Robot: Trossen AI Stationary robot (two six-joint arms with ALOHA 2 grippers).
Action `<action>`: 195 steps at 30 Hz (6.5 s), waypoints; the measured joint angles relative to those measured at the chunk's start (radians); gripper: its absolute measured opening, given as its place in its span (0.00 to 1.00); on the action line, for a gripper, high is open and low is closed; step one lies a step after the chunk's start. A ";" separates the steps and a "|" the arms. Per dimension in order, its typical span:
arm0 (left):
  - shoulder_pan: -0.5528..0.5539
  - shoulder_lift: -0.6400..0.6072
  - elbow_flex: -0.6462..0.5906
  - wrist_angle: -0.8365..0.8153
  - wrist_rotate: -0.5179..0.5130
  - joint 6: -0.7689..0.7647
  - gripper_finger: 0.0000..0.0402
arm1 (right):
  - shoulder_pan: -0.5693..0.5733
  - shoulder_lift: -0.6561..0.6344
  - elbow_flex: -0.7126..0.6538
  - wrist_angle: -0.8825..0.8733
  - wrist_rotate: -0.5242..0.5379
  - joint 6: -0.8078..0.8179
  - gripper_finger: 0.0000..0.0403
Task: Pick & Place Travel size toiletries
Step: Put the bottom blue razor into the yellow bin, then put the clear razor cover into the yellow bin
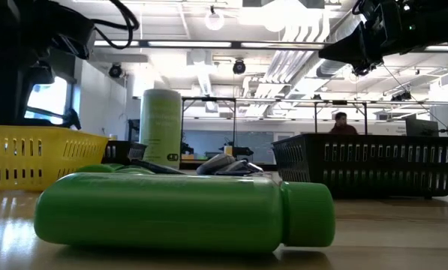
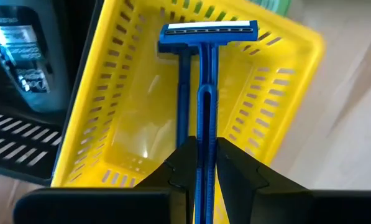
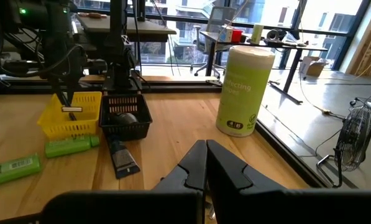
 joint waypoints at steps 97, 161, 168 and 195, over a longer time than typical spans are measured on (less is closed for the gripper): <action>0.531 0.396 0.147 0.902 0.059 0.793 0.00 | 0.000 0.001 0.001 -0.001 0.000 -0.020 0.01; 0.531 0.560 0.147 0.999 0.042 0.850 0.53 | 0.000 0.001 0.000 -0.001 -0.001 -0.023 0.01; 0.531 0.592 0.147 1.052 0.045 0.853 0.53 | 0.000 0.001 0.000 -0.001 -0.001 -0.024 0.01; 0.531 0.616 0.148 1.073 0.040 0.846 0.34 | 0.000 0.001 0.000 -0.002 -0.001 -0.025 0.01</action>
